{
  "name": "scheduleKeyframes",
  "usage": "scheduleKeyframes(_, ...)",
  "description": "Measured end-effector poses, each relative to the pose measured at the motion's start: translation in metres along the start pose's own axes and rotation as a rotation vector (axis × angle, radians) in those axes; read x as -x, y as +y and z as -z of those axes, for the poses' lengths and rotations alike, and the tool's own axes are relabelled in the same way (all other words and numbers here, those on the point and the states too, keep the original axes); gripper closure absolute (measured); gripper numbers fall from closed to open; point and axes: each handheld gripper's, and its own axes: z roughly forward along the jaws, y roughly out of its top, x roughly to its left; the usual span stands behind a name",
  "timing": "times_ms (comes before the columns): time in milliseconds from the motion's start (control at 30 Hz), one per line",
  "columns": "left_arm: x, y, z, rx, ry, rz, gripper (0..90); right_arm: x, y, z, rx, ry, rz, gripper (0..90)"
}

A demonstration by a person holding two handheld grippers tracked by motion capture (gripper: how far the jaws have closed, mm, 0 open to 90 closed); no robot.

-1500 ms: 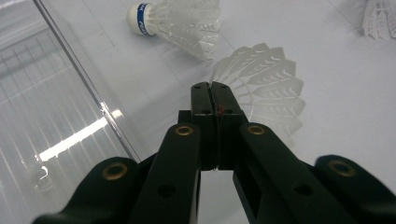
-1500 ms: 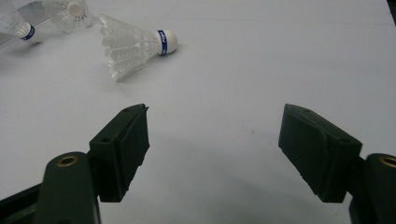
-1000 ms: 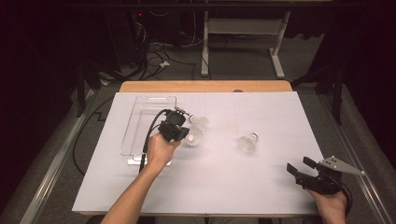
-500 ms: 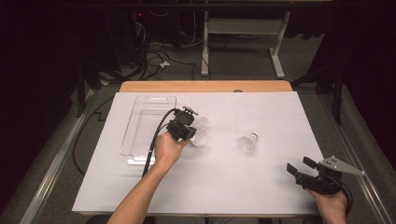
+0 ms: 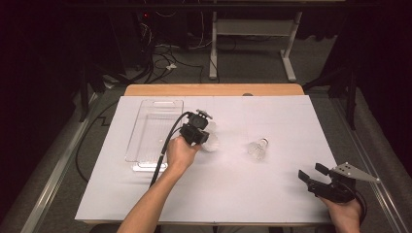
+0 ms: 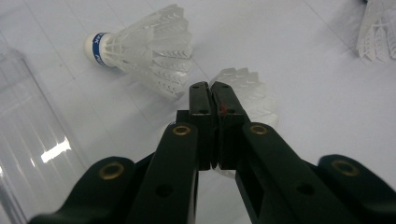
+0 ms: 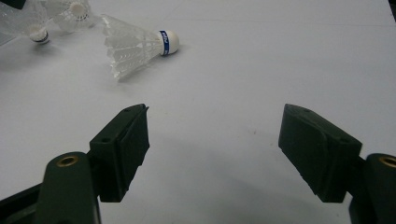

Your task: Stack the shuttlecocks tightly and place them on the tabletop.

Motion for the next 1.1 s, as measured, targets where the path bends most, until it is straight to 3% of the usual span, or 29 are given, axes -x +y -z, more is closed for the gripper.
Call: scheduleKeyframes(1100,0.013,0.020,-0.027,-0.022,-0.040,0.029,88.7,0.001,0.000,0.000,0.003,0.011,-0.008,24.8)
